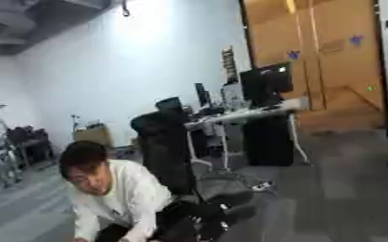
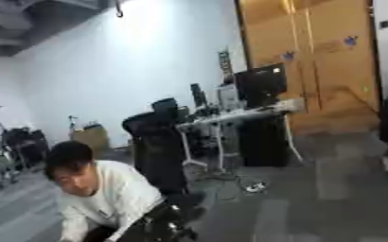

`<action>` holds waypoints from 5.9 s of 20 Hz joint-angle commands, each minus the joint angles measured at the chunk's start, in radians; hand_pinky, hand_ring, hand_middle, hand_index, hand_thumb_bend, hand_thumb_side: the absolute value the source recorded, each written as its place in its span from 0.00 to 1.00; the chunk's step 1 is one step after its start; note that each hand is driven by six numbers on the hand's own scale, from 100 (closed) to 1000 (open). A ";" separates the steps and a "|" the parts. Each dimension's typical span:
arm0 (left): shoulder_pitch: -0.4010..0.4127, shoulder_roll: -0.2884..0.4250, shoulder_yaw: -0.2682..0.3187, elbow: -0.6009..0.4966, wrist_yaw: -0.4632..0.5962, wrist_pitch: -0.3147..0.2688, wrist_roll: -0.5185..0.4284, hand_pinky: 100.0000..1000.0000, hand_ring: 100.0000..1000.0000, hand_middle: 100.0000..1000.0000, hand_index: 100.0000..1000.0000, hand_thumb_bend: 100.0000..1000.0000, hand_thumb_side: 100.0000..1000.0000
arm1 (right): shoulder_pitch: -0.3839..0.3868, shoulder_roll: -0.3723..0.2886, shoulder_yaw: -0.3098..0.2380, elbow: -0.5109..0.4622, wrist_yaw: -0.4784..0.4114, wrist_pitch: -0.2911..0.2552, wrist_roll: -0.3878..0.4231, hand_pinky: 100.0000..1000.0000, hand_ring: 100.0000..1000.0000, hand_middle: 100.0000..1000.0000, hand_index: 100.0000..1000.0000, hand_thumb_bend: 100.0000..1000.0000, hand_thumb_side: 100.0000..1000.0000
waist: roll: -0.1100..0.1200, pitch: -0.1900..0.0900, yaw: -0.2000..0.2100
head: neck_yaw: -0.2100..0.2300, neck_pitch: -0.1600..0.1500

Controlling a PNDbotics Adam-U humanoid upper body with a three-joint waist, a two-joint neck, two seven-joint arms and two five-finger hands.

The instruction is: Pick up objects on the table and place them in the box.

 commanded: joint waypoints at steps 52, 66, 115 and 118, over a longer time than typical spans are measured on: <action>-0.482 -0.211 -0.060 1.025 -0.282 -0.238 -0.815 1.00 0.95 0.95 1.00 1.00 0.90 | -0.047 0.021 -0.003 -0.046 0.002 0.037 0.111 0.50 0.44 0.50 0.57 0.10 0.98 | 0.022 -0.026 -0.059 | -0.135 0.260; -0.502 -0.244 -0.027 1.100 -0.484 -0.302 -0.701 1.00 0.95 0.95 1.00 1.00 0.89 | -0.057 0.034 -0.011 -0.046 0.000 0.051 0.089 0.51 0.44 0.50 0.57 0.10 0.98 | 0.025 -0.017 -0.077 | -0.107 0.327; -0.462 -0.301 -0.033 1.218 -0.515 -0.321 -0.861 1.00 0.98 1.00 1.00 1.00 0.92 | -0.074 0.044 -0.004 -0.046 -0.010 0.056 0.099 0.52 0.44 0.51 0.57 0.09 0.98 | 0.025 -0.004 -0.097 | -0.166 0.381; -0.457 -0.301 -0.033 1.217 -0.530 -0.324 -0.855 1.00 0.99 1.00 1.00 1.00 0.81 | -0.075 0.045 -0.004 -0.046 -0.009 0.057 0.100 0.52 0.44 0.51 0.57 0.09 0.98 | 0.025 -0.004 -0.098 | -0.166 0.378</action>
